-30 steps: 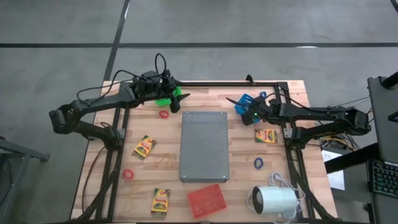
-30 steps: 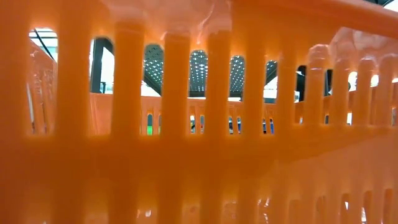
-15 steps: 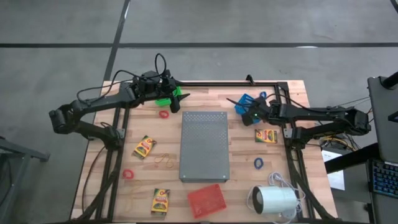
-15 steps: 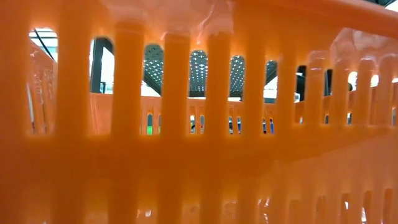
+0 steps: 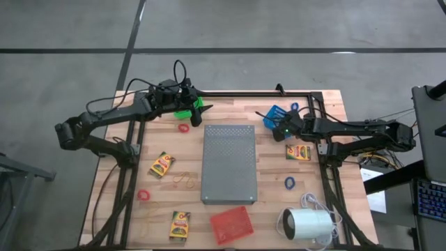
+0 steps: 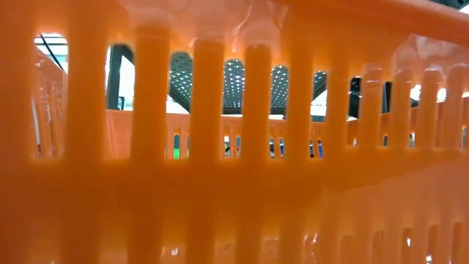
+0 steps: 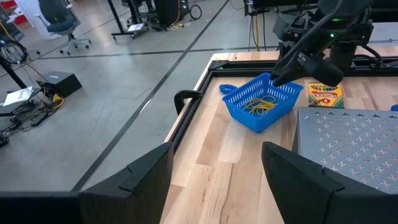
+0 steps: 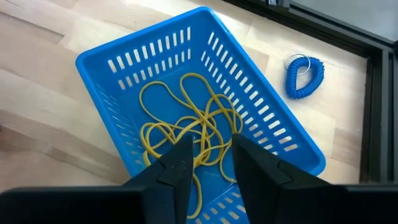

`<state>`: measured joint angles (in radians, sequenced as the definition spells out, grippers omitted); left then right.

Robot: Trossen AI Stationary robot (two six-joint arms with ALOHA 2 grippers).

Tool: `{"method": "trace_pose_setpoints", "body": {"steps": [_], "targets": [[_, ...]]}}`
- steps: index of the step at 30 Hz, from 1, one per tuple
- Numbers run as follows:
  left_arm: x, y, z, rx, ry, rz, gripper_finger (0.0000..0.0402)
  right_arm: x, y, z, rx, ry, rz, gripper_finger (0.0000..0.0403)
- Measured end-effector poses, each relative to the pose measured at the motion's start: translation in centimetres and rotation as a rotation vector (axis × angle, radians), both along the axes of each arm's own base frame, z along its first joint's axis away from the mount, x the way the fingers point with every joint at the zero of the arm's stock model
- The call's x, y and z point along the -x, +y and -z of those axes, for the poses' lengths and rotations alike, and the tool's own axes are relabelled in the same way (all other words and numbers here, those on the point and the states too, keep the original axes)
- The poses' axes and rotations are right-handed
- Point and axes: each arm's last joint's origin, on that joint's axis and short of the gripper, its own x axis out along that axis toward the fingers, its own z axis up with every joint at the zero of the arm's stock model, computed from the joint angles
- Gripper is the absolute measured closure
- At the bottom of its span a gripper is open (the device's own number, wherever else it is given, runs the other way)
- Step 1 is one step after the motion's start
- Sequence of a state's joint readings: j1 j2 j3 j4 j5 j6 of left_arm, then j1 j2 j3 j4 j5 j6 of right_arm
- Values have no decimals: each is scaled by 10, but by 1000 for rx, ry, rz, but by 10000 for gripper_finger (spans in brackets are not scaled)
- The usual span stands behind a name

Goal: Pick & Place Office Desk Supplies
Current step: Put the top yellow rubber band into the blue basket

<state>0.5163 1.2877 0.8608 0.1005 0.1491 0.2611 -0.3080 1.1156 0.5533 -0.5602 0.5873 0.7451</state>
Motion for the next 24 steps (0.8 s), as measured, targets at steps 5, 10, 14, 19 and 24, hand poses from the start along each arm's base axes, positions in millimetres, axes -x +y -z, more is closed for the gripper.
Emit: {"method": "trace_pose_setpoints", "body": {"steps": [5,10,14,19,24], "targets": [[0,0,0,0,0,0,155,-1,0,0,2,-7,0,283],[0,0,0,0,1,0,155,-3,-1,-3,9,-31,-1,278],[1,-1,2,32,14,-6,155,-11,-2,-16,-22,-90,-30,279],[4,-4,4,69,47,-10,155,-24,0,-41,-3,-127,-144,289],[24,-15,9,218,190,-43,155,-30,9,-49,15,-126,-219,302]]}}
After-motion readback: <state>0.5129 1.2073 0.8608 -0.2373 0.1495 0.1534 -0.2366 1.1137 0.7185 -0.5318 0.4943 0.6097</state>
